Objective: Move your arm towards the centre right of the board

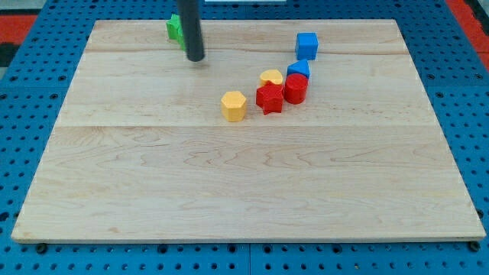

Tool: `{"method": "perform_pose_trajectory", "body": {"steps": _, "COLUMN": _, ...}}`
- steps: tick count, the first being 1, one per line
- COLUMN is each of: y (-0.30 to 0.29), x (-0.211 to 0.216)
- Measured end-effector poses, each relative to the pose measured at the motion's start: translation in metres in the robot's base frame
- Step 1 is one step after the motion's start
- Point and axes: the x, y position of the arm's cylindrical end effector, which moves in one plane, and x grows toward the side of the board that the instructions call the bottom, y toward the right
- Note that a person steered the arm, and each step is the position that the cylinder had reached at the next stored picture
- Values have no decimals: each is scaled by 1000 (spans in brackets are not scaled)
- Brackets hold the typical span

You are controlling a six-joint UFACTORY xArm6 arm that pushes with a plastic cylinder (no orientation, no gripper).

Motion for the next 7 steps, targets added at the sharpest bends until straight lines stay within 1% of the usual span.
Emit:
{"method": "perform_pose_trajectory", "body": {"steps": 1, "y": 21, "x": 0}}
{"method": "perform_pose_trajectory", "body": {"steps": 2, "y": 21, "x": -1}}
{"method": "perform_pose_trajectory", "body": {"steps": 3, "y": 34, "x": -24}}
{"method": "perform_pose_trajectory", "body": {"steps": 4, "y": 62, "x": -56}}
{"method": "perform_pose_trajectory", "body": {"steps": 5, "y": 104, "x": -86}}
{"method": "perform_pose_trajectory", "body": {"steps": 6, "y": 185, "x": -93}}
{"method": "perform_pose_trajectory", "body": {"steps": 7, "y": 285, "x": -59}}
